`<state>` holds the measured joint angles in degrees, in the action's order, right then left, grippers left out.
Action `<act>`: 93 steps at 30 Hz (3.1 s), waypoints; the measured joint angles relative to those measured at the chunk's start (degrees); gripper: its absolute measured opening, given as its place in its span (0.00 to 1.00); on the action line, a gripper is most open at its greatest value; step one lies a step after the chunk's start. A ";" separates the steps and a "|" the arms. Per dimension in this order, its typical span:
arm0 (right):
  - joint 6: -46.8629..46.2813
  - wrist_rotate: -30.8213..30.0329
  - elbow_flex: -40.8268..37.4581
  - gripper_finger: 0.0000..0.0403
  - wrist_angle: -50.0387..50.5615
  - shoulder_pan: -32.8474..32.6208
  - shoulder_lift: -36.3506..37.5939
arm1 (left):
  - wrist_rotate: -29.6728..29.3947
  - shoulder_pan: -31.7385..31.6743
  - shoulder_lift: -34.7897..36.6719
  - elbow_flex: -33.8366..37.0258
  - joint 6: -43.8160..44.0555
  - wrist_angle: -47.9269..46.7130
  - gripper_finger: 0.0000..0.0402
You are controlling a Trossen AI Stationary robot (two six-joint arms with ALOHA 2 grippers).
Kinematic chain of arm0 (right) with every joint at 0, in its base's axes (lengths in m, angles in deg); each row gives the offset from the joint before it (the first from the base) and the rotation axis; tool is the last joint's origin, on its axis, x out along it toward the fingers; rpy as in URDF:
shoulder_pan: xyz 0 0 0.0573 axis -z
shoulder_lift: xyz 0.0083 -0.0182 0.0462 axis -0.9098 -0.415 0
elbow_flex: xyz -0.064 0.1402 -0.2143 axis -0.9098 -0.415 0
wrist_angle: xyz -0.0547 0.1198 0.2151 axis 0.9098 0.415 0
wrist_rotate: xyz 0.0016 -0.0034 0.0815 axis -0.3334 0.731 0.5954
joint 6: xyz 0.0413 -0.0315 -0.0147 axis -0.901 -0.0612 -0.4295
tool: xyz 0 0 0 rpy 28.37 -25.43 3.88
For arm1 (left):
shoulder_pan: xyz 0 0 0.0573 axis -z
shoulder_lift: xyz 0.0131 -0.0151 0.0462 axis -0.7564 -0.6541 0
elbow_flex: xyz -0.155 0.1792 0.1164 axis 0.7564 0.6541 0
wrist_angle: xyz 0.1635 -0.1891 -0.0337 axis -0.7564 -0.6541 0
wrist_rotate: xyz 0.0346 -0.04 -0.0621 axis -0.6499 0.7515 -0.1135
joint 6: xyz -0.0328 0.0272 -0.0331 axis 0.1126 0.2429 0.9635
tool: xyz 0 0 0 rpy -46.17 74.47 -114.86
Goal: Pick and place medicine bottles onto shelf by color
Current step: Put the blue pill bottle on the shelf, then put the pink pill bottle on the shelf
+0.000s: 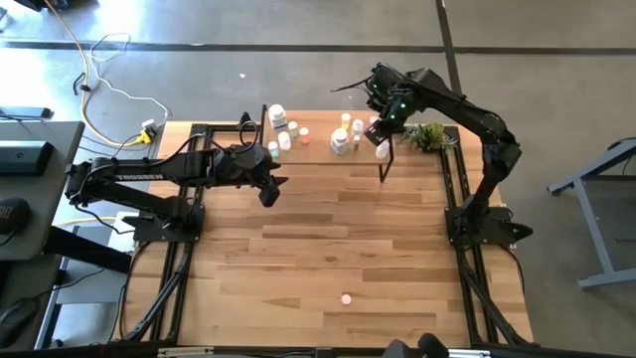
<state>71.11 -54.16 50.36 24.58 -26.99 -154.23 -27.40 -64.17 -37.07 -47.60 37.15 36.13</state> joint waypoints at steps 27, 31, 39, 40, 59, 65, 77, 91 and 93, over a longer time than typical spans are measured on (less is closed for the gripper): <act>0.08 -0.02 -0.04 0.36 1.52 -0.28 -2.48 | 2.50 0.00 0.00 0.00 -0.05 -0.02 0.56; 0.06 -0.02 -0.04 0.38 1.48 -0.26 -2.48 | 4.09 0.02 0.00 0.00 -0.03 -0.04 0.56; -0.03 -0.06 2.55 0.38 1.52 -0.28 -2.42 | 4.60 0.02 0.00 0.00 -0.02 -0.07 0.57; -0.06 -0.04 3.48 0.38 1.55 -0.28 -2.42 | 5.18 0.02 0.00 0.00 0.00 -0.25 0.57; -8.69 -4.71 19.20 0.38 6.19 -5.49 -2.38 | 7.42 8.11 -1.53 0.00 -7.19 10.97 0.66; -11.71 -5.07 21.63 0.38 8.67 -10.26 -2.38 | 7.47 13.05 -5.96 0.00 -9.46 18.71 0.66; -11.65 -9.00 26.35 0.38 8.78 -14.90 -2.38 | 7.72 20.33 -17.59 0.00 -10.72 32.61 0.66; -8.95 -9.92 26.29 0.38 6.60 -15.03 -2.38 | 6.37 28.03 -30.52 0.00 -12.63 46.70 0.66; -8.95 -9.92 26.29 0.38 6.41 -15.03 -2.38 | 6.36 28.83 -32.77 0.00 -12.66 49.83 0.66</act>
<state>62.17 -64.08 76.65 30.98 -42.02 -156.60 -21.04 -35.34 -69.84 -47.60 24.49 85.96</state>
